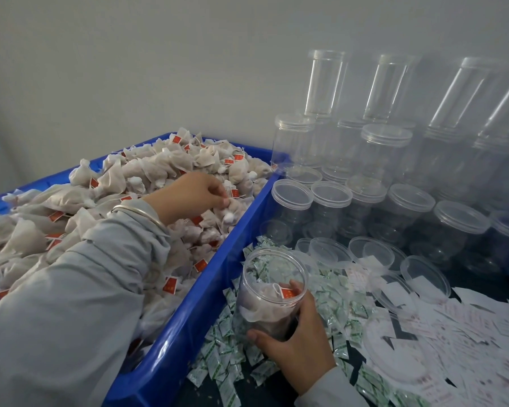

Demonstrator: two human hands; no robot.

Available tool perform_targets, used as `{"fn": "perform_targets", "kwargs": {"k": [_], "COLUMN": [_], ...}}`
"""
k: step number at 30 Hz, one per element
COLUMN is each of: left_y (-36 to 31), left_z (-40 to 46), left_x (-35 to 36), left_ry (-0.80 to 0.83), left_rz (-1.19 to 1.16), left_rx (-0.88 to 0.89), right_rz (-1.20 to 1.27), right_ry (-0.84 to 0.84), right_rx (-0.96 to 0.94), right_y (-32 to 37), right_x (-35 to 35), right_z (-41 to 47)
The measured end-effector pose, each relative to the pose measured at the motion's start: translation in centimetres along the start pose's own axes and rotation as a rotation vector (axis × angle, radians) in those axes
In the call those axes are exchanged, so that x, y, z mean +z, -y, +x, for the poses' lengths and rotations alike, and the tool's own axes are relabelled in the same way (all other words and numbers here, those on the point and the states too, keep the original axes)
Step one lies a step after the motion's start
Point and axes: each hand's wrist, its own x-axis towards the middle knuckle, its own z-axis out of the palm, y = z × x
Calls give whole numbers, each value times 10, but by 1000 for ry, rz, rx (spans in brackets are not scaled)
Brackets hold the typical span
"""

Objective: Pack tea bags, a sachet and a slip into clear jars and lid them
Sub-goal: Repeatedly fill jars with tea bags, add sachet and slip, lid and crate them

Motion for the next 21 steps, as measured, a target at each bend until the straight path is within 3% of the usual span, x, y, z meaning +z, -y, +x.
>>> {"fn": "perform_targets", "kwargs": {"k": [6, 10, 14, 21], "left_y": [-15, -21, -24, -32], "left_z": [-9, -13, -16, -19], "left_x": [-5, -10, -11, 3], "left_ry": [78, 129, 150, 217], "left_rz": [-684, -934, -1000, -913], "left_rx": [-97, -24, 59, 93], "right_rz": [4, 18, -6, 22], "right_ry": [3, 5, -2, 7], "right_rx": [2, 1, -3, -5], "right_y": [0, 1, 3, 2], "right_x": [0, -1, 0, 0], "right_z": [0, -1, -2, -1]}}
